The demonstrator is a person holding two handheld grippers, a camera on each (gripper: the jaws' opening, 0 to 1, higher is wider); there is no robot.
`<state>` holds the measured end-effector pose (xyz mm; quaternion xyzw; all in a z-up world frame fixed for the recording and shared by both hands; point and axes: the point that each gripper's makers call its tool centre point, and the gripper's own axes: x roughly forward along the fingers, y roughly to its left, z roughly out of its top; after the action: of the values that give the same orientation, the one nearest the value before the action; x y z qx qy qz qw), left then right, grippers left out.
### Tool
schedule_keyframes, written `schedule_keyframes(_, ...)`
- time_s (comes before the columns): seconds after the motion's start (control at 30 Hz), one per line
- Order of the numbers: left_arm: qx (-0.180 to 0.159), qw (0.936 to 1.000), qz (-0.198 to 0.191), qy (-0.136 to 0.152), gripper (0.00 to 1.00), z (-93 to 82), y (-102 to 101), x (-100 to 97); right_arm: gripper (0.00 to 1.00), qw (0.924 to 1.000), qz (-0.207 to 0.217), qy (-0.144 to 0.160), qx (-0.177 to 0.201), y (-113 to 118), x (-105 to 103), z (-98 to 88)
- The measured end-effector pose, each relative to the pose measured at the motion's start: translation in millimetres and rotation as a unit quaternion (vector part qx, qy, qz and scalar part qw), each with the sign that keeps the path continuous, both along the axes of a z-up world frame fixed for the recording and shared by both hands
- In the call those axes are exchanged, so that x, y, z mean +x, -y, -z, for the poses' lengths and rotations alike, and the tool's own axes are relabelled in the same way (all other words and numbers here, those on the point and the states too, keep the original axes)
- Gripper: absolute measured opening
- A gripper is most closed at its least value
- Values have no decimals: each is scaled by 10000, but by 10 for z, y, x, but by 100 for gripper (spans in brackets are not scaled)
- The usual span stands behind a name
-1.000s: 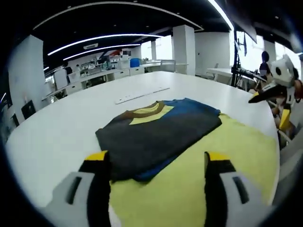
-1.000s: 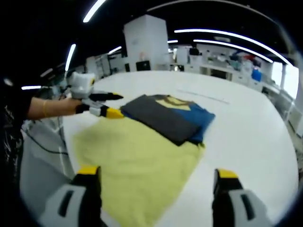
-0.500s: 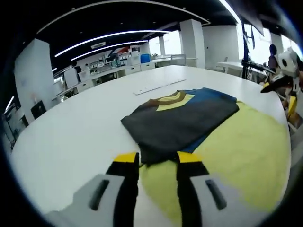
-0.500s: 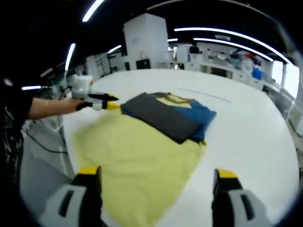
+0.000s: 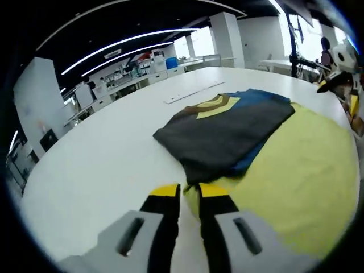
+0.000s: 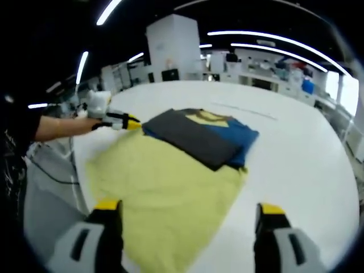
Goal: Fold the garment on the visible template until the final outline fits inside the template.
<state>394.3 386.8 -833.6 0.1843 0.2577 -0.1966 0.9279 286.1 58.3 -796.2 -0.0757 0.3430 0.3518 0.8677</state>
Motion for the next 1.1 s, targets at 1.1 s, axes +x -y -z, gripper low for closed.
schedule_keyframes(1.1, -767, 9936, -821, 106, 0, 45, -72, -110, 98, 9999, 3, -153, -63, -47, -82, 41)
